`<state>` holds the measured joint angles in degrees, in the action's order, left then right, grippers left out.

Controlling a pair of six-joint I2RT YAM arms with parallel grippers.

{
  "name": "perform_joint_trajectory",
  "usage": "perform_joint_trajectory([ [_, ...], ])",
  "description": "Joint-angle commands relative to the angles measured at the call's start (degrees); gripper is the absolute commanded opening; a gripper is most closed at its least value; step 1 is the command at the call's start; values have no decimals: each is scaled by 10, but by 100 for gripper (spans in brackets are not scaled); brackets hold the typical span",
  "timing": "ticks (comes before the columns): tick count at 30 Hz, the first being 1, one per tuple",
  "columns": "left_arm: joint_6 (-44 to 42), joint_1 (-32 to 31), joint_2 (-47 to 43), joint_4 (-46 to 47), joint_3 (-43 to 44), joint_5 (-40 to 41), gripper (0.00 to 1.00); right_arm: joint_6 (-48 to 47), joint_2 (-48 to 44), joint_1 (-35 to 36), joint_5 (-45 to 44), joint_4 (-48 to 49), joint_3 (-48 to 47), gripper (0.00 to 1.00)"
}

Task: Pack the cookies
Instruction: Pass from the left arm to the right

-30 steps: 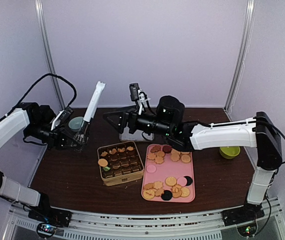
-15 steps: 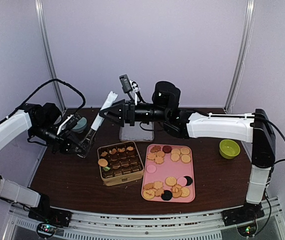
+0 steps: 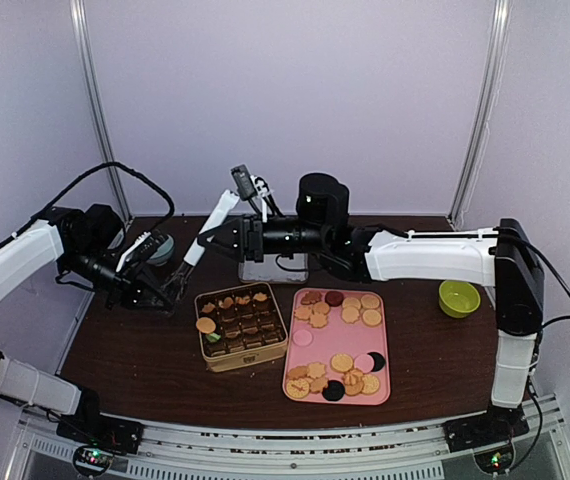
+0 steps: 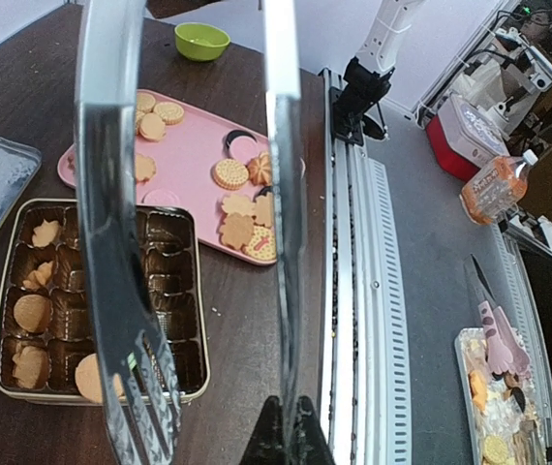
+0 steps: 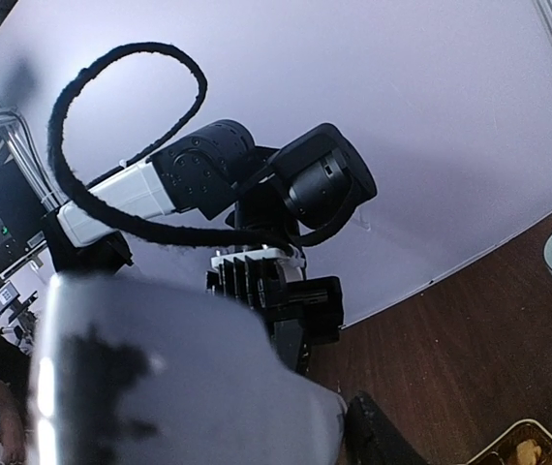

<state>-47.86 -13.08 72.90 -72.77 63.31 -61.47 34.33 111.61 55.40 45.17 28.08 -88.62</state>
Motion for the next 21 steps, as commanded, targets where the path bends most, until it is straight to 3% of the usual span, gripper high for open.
perform_joint_trajectory([
  [1,2,-4,-2,21,-1,26,0,21,11,8,11,20,-18,40],
  [9,3,-3,-6,25,-5,38,0,-1,8,4,31,-32,-29,55],
  [18,14,-4,-6,32,5,48,0,-36,-5,10,-3,-75,-23,42],
  [20,18,-4,-4,37,1,65,18,-65,-22,12,-41,-102,-11,37],
  [21,17,-4,-2,40,-1,75,32,-88,-31,16,-64,-121,-7,34],
])
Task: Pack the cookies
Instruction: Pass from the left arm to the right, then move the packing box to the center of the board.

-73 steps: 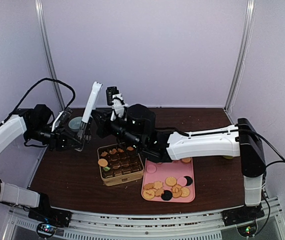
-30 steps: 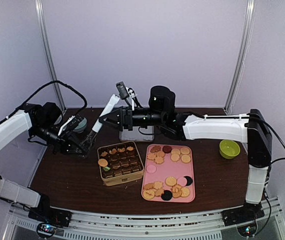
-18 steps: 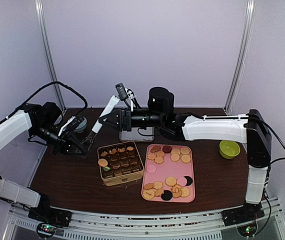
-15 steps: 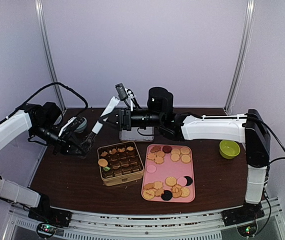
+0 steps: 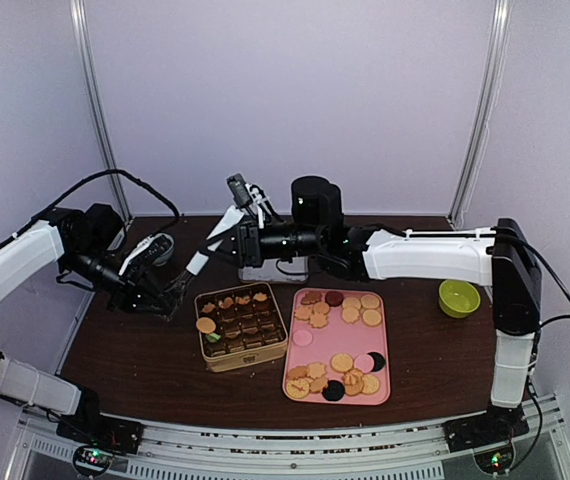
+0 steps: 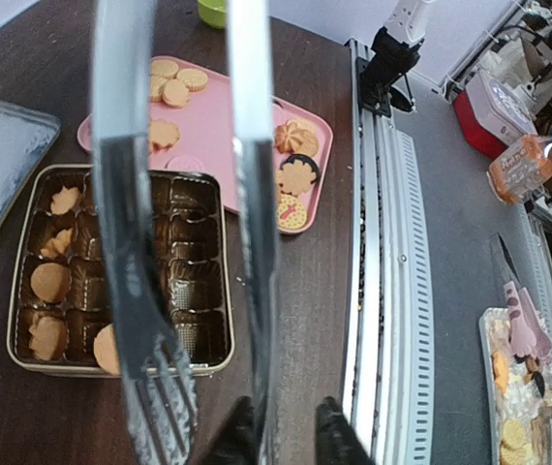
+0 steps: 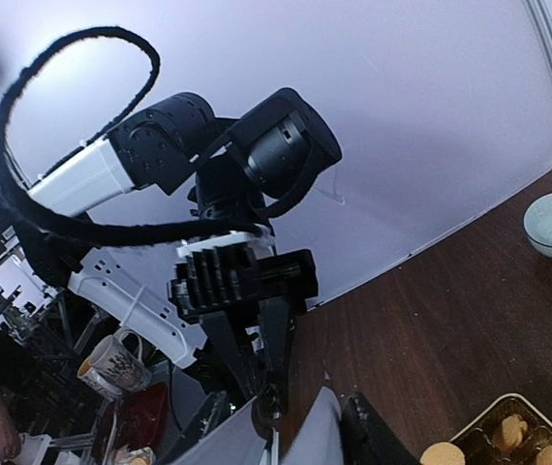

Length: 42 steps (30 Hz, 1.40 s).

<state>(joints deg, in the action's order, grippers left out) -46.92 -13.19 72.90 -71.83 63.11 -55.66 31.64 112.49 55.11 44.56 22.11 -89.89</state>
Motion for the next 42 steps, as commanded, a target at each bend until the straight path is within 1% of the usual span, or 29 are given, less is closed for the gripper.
perform_joint_trajectory([
  [1,9,-3,-2,35,-2,28,40,-83,-47,23,-80,-82,7,32],
  [3,21,-2,-2,53,-9,50,51,-122,-59,28,-115,-117,9,30],
  [5,45,1,-5,85,-16,73,57,-138,-69,31,-142,-131,18,30],
  [8,76,26,1,128,-25,85,63,-149,-89,32,-179,-124,46,30],
  [11,118,56,31,177,-29,114,63,-160,-110,33,-206,-123,67,30],
  [12,141,58,45,204,-31,144,62,-164,-119,33,-215,-123,73,30],
  [14,186,58,82,256,-29,201,55,-172,-133,36,-235,-116,89,31],
  [16,223,54,126,292,-8,257,52,-176,-147,38,-260,-102,110,31],
  [21,260,22,221,323,40,320,49,-200,-189,51,-346,-110,154,31],
  [26,283,-10,285,327,89,347,46,-231,-240,70,-427,-116,199,31],
  [30,314,-28,337,307,138,334,44,-236,-274,81,-475,-113,235,31],
  [33,318,-43,361,298,159,342,45,-240,-294,90,-505,-105,261,31],
  [39,326,-58,376,296,182,336,45,-245,-320,101,-531,-99,289,31],
  [42,317,-70,382,295,192,346,44,-246,-323,103,-537,-99,294,31],
])
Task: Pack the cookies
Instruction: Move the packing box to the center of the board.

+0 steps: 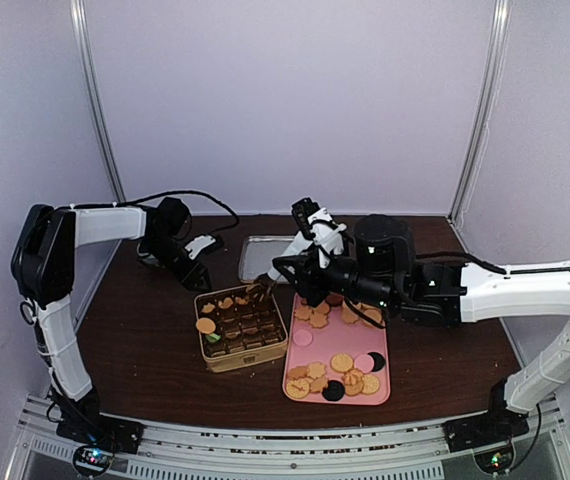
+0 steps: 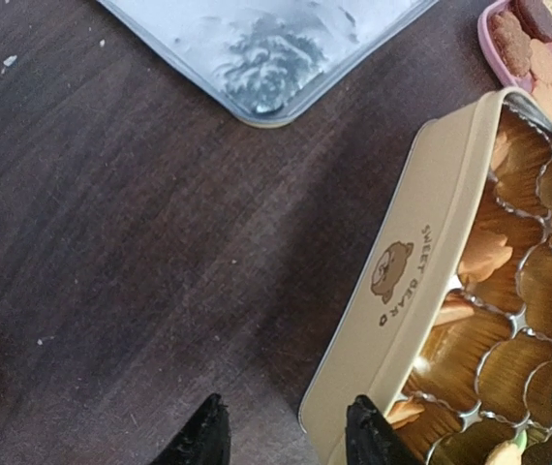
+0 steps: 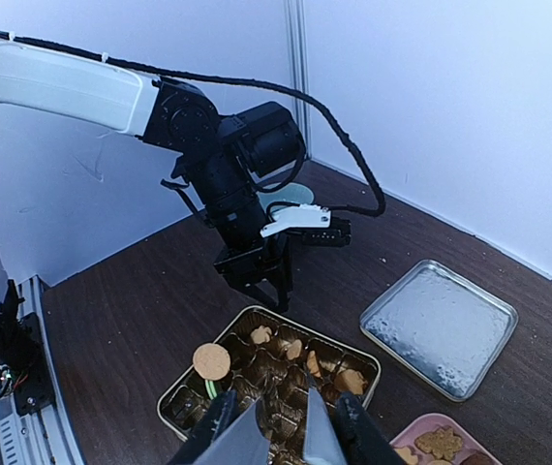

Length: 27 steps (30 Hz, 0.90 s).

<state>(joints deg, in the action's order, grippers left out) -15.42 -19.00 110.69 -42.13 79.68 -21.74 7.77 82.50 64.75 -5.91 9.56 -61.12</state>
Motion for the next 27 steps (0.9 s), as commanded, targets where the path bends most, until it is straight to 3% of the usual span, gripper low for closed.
perform_joint_trajectory([
  [1,4,-18,10,1,32,15,42,-6,-26,8,-36,27,7,31],
  [16,28,-120,150,-39,248,-2,39,-10,-100,57,-102,-29,34,32],
  [27,1,-171,171,-60,260,-78,40,-13,-141,91,-141,-65,42,32],
])
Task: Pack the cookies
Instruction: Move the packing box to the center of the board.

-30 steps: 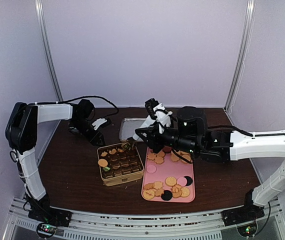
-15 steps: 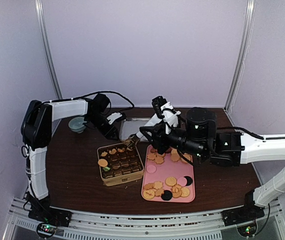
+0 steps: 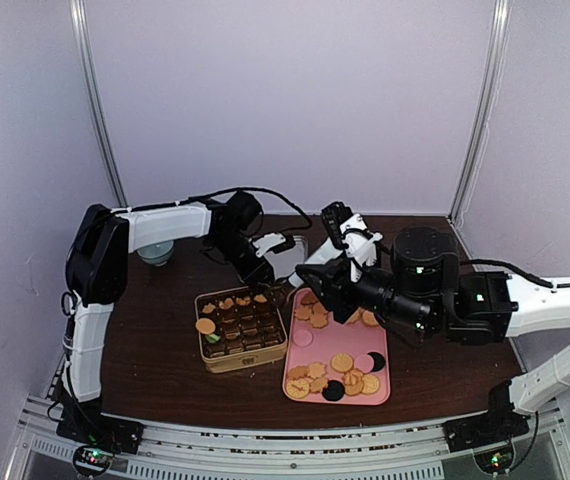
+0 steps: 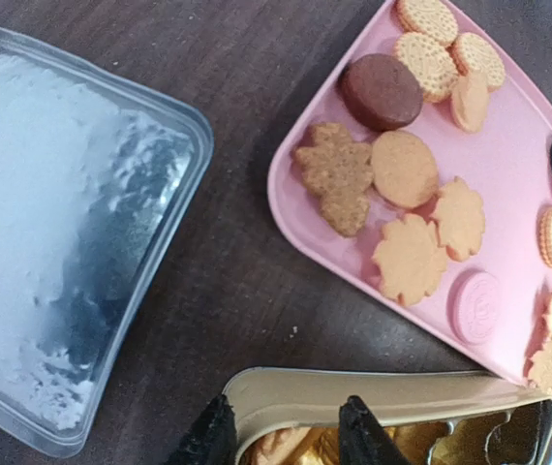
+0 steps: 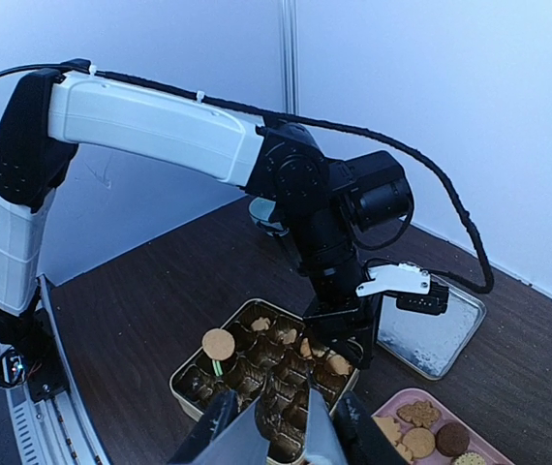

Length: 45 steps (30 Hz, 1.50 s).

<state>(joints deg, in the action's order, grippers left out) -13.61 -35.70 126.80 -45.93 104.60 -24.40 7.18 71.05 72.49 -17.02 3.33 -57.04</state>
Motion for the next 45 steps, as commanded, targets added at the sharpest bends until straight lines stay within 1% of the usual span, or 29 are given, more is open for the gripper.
perform_joint_trajectory([
  [1,-23,-8,9,-28,16,-65,40,-7,-28,16,-32,-4,0,32],
  [3,-28,-11,8,-39,31,-93,40,-7,-28,21,-38,-10,-4,32],
  [7,-17,4,-16,-60,68,-102,40,-10,-24,31,-43,-13,-14,32],
  [10,-7,48,-64,-61,59,-118,42,-13,-13,33,-40,-14,-25,32],
  [12,0,80,-108,-61,31,-113,43,-17,-2,33,-38,-6,-29,32],
  [14,2,120,-157,-56,-23,-94,43,-22,16,33,-33,5,-36,33],
  [17,-3,177,-233,-44,-143,-49,43,-32,57,33,-15,17,-64,33],
  [19,-18,215,-271,-39,-212,-33,43,-38,96,33,0,15,-92,34],
  [21,-28,230,-303,-28,-279,-17,43,-42,129,33,12,11,-124,34],
  [23,-30,230,-322,-12,-334,-7,43,-47,157,33,29,16,-148,34],
  [26,-17,230,-317,19,-387,-19,43,-52,200,32,50,15,-190,34],
  [28,-7,229,-297,36,-399,-24,43,-53,229,33,68,3,-222,34],
  [30,-4,225,-281,41,-395,-32,43,-53,257,33,80,-6,-251,35],
  [32,-3,222,-274,46,-394,-46,42,-51,277,32,90,-6,-266,36],
  [35,-6,210,-261,56,-394,-46,42,-48,302,32,98,-8,-282,37],
  [41,5,185,-210,59,-350,-48,42,-43,335,32,96,2,-288,37],
  [45,13,165,-183,63,-323,-46,42,-45,349,32,83,-11,-296,37],
])
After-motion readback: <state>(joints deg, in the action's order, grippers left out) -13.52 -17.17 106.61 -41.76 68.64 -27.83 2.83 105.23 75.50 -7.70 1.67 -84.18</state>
